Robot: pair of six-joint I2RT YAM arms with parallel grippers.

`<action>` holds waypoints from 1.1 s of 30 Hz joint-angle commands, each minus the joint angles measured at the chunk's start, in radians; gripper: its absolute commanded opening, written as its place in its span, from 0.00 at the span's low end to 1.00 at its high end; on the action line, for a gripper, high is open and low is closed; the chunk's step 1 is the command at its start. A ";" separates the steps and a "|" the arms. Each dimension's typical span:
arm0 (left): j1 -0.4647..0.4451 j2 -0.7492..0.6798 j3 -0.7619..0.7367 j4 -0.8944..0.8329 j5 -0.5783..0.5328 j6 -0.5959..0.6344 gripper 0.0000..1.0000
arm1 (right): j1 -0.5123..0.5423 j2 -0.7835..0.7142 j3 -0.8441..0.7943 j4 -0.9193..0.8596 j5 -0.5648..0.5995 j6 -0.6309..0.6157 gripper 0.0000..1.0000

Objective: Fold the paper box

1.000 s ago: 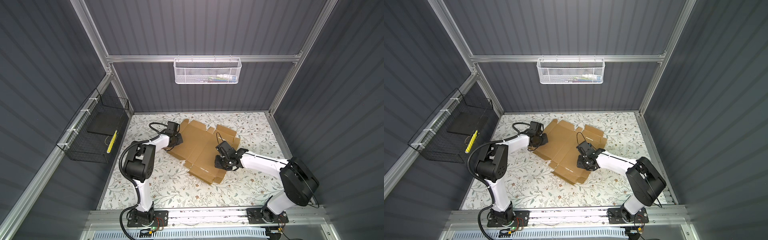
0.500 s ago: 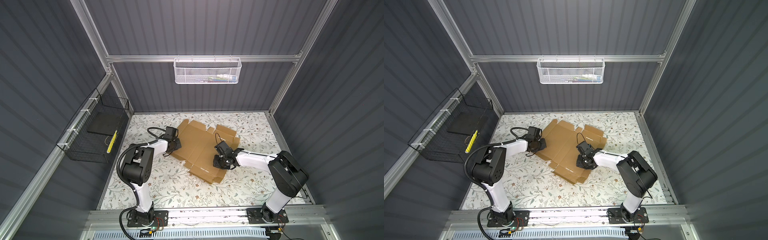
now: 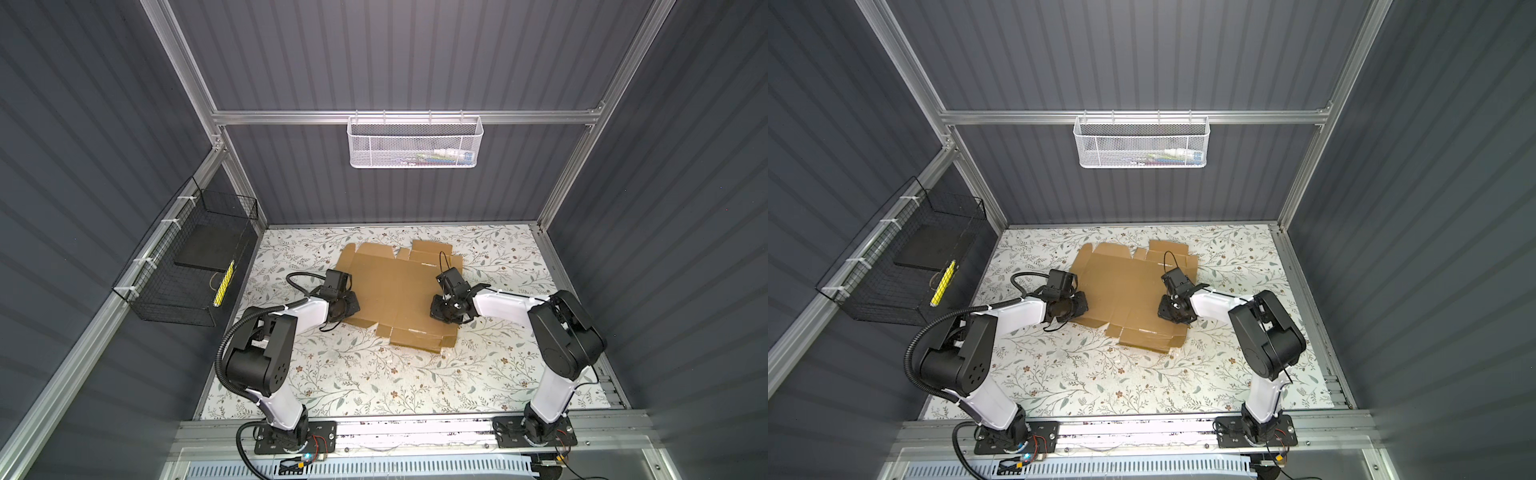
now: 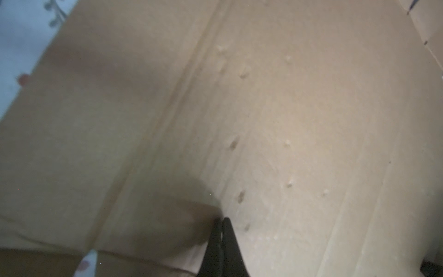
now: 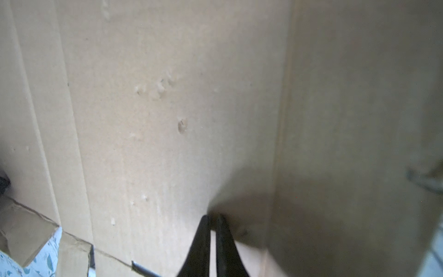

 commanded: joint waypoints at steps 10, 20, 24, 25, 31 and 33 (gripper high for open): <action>-0.142 -0.109 -0.111 -0.029 0.035 -0.125 0.00 | -0.049 0.140 0.205 -0.160 -0.005 -0.152 0.12; -0.109 -0.106 0.041 -0.137 -0.054 -0.005 0.00 | -0.046 0.008 0.248 -0.236 0.030 -0.225 0.17; -0.067 -0.014 0.167 -0.147 -0.028 0.043 0.00 | -0.035 -0.125 0.142 -0.210 0.036 -0.210 0.21; -0.053 0.009 0.200 -0.154 -0.021 0.055 0.00 | -0.031 -0.154 0.121 -0.209 0.036 -0.201 0.22; 0.026 0.134 0.332 -0.176 0.011 0.098 0.00 | 0.021 -0.313 -0.020 -0.197 0.094 -0.112 0.21; 0.039 0.174 0.366 -0.182 0.012 0.108 0.00 | 0.028 -0.333 -0.049 -0.191 0.092 -0.086 0.18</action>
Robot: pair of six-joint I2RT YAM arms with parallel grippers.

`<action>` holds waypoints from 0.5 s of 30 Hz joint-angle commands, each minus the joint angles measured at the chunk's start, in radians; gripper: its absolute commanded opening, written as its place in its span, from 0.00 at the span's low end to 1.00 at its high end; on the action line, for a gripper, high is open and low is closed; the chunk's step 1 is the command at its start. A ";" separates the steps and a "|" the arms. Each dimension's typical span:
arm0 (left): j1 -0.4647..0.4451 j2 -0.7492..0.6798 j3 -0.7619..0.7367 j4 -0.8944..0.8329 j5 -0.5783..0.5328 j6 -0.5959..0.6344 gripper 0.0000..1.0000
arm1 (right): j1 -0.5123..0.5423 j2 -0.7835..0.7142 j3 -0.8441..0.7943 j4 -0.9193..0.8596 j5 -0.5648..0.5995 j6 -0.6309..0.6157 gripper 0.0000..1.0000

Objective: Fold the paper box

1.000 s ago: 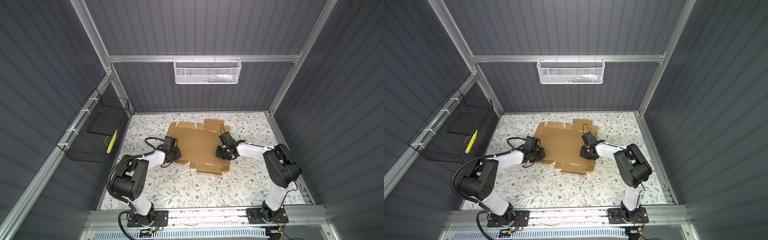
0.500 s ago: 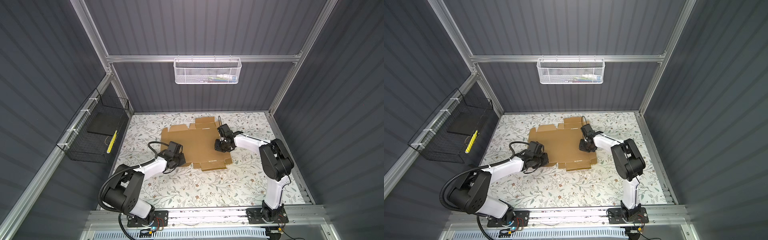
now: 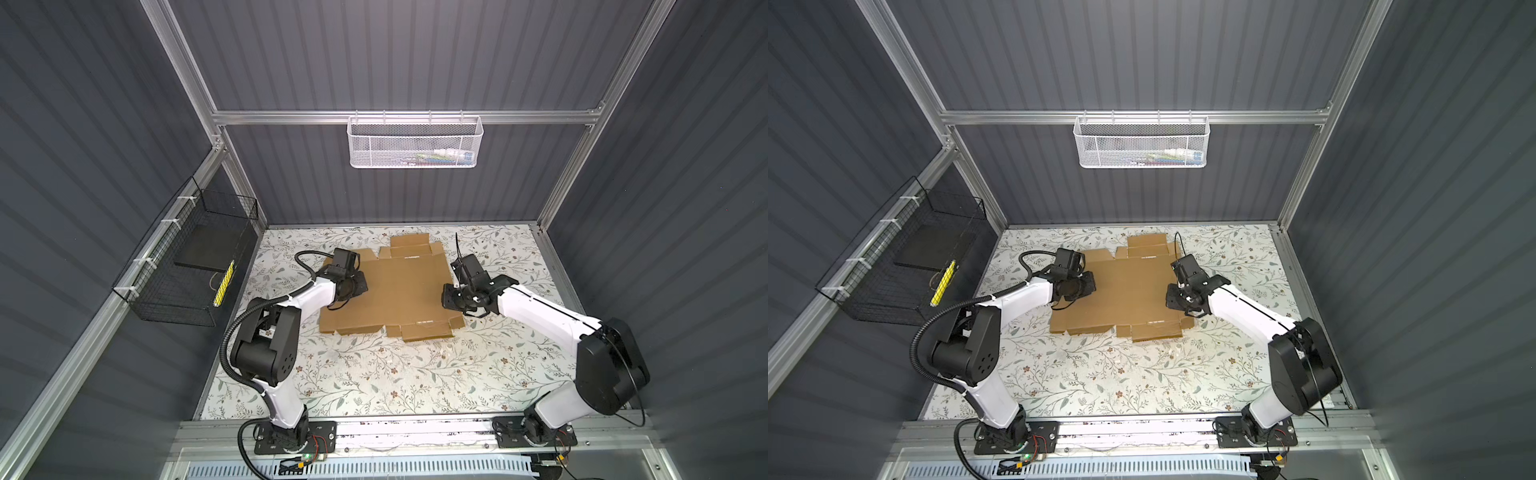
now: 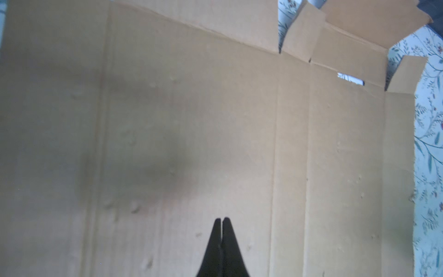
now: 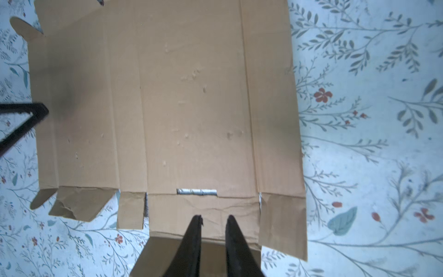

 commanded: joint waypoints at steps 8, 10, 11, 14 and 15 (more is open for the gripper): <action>0.035 0.138 0.086 -0.052 -0.007 0.059 0.00 | 0.020 0.036 -0.077 0.043 0.003 0.108 0.13; 0.037 0.148 0.076 -0.041 -0.009 0.050 0.00 | 0.021 0.069 -0.076 0.056 -0.010 0.116 0.12; 0.037 0.150 0.072 -0.035 -0.008 0.045 0.00 | 0.023 0.084 -0.075 0.056 -0.015 0.119 0.12; 0.038 0.154 0.054 -0.023 -0.004 0.037 0.00 | 0.024 0.129 -0.075 0.112 -0.029 0.130 0.12; 0.038 0.151 0.046 -0.023 -0.004 0.037 0.00 | 0.023 0.145 -0.072 0.122 -0.034 0.133 0.11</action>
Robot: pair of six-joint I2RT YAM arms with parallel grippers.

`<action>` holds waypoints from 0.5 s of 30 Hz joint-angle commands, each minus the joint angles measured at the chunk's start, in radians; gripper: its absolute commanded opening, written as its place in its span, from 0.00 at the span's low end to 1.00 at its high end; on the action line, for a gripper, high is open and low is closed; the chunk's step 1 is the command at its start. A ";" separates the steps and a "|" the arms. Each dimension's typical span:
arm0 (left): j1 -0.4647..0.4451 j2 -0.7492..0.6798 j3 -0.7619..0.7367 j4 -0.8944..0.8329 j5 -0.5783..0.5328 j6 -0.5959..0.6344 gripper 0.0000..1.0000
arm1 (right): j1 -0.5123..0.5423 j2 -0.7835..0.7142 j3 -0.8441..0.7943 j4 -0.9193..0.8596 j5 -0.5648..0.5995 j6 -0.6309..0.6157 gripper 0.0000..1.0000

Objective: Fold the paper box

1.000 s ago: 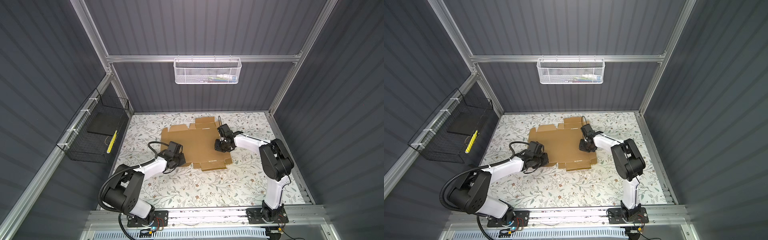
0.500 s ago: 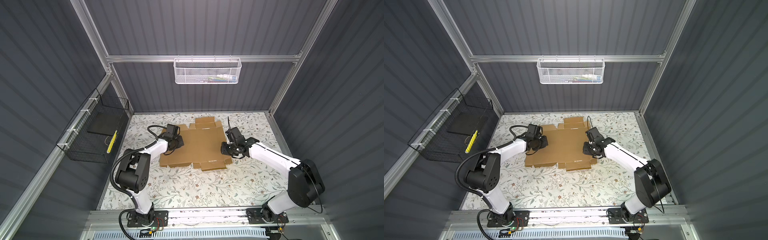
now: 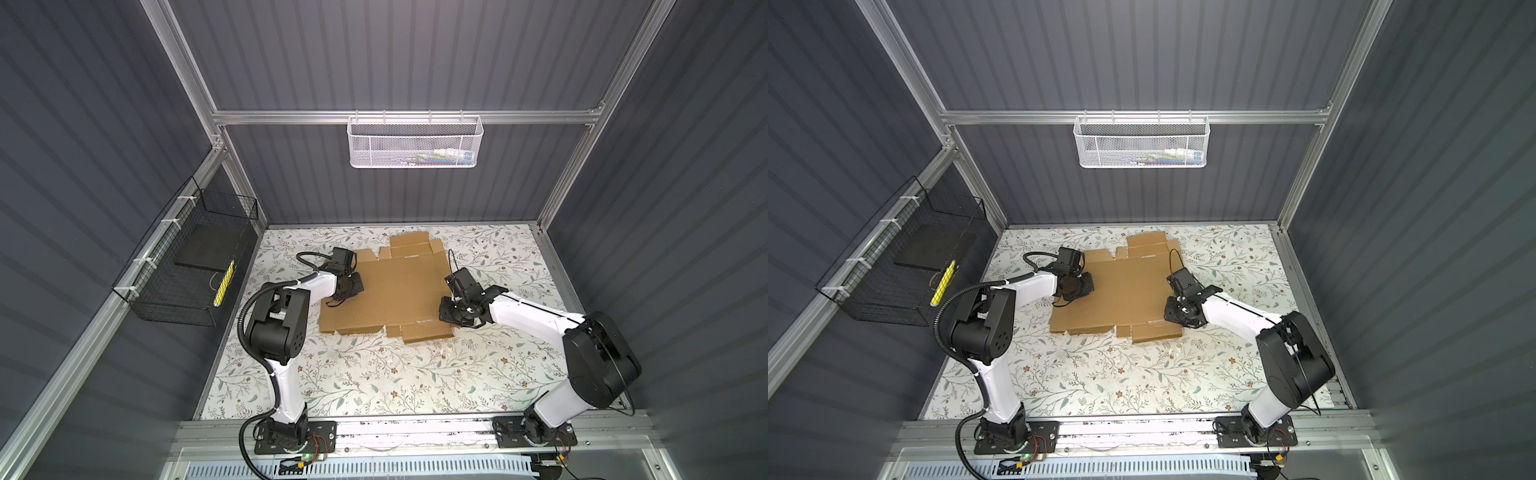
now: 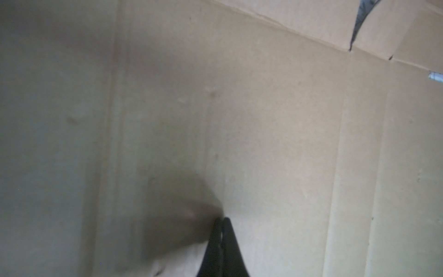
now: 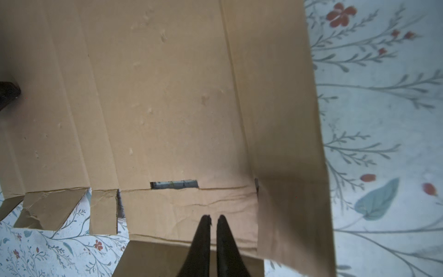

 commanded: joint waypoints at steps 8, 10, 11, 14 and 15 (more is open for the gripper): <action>0.006 -0.021 -0.088 -0.025 0.014 0.008 0.00 | -0.003 0.128 0.037 0.069 -0.031 0.033 0.10; 0.006 -0.033 -0.118 -0.025 0.016 0.009 0.00 | -0.009 0.152 0.046 0.076 -0.040 0.035 0.10; 0.006 -0.039 -0.128 -0.026 0.018 0.009 0.00 | -0.012 0.164 0.050 0.079 -0.043 0.035 0.10; 0.005 -0.059 -0.166 -0.016 0.033 -0.002 0.00 | -0.024 0.200 0.073 0.081 -0.051 0.035 0.10; 0.005 -0.065 -0.182 -0.006 0.047 -0.009 0.00 | -0.028 0.212 0.085 0.077 -0.051 0.031 0.10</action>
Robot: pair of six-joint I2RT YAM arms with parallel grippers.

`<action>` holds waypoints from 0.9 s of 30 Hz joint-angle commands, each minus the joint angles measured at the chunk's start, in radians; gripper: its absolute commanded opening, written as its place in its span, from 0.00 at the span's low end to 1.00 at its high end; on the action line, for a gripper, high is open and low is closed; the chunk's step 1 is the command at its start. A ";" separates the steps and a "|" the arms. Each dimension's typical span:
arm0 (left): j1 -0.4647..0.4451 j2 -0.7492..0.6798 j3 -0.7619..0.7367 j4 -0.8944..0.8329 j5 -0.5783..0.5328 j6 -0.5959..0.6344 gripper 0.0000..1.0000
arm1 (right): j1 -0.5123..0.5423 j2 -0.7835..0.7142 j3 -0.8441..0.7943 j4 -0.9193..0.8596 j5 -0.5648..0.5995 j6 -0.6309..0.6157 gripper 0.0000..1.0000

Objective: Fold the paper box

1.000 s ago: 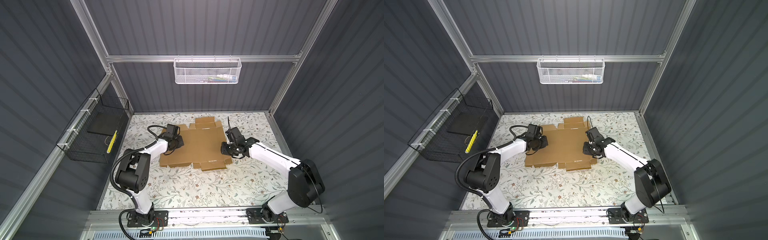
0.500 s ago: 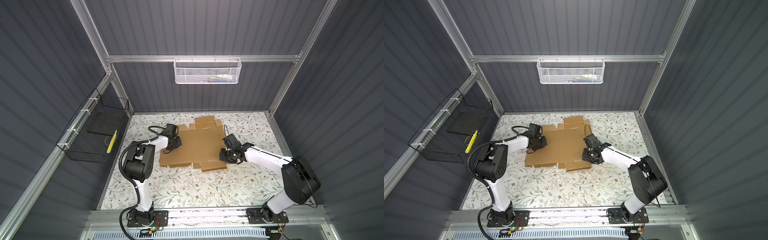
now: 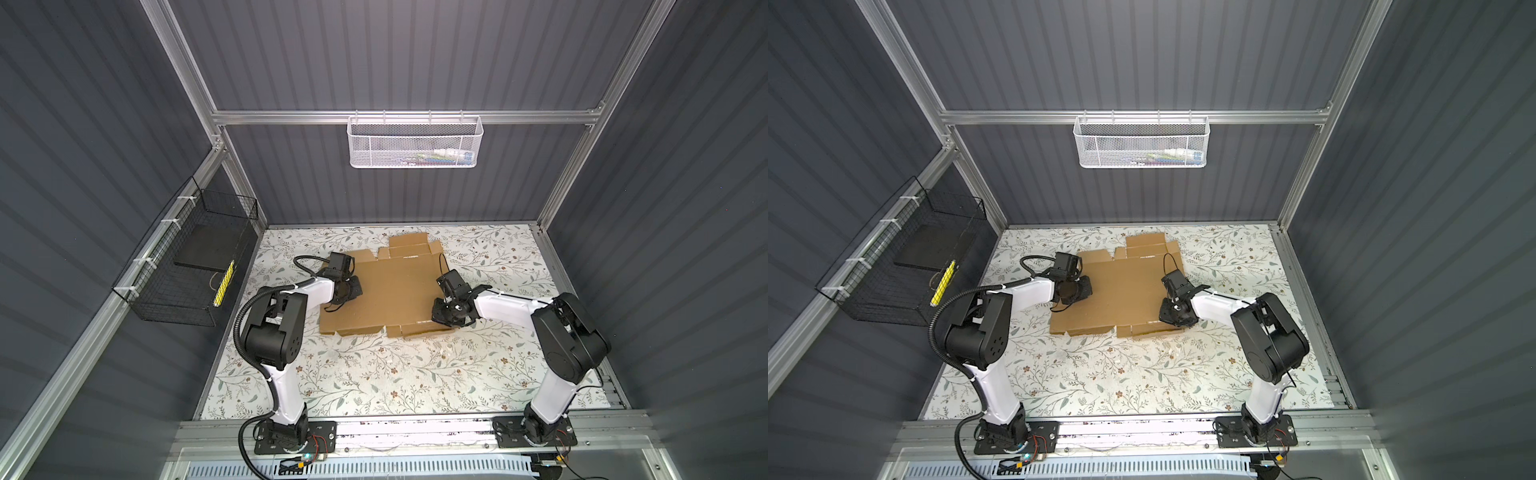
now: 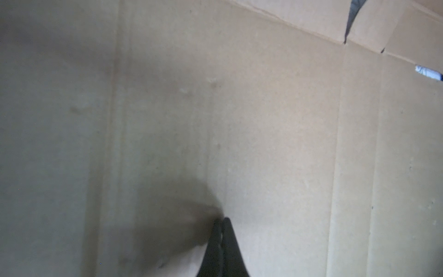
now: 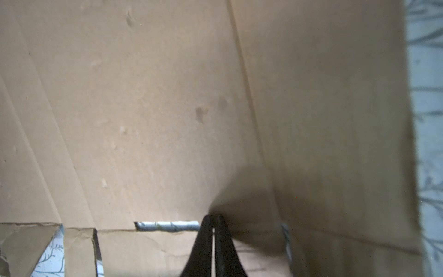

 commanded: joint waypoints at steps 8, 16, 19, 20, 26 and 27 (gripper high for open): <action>-0.019 -0.080 -0.178 -0.038 0.106 -0.081 0.00 | -0.058 0.141 0.142 -0.035 -0.014 -0.027 0.09; -0.135 -0.166 -0.263 -0.004 0.108 -0.165 0.00 | -0.099 0.235 0.279 -0.087 -0.014 -0.102 0.09; -0.187 -0.179 -0.284 0.026 0.126 -0.206 0.00 | -0.117 0.265 0.338 -0.125 -0.017 -0.133 0.09; -0.202 -0.184 -0.293 0.039 0.132 -0.221 0.00 | -0.124 0.273 0.357 -0.129 -0.018 -0.146 0.09; -0.230 -0.211 -0.260 0.021 0.110 -0.226 0.00 | -0.143 0.252 0.438 -0.182 -0.012 -0.203 0.10; -0.229 -0.217 -0.244 0.005 0.099 -0.218 0.00 | -0.142 0.235 0.437 -0.186 -0.013 -0.208 0.10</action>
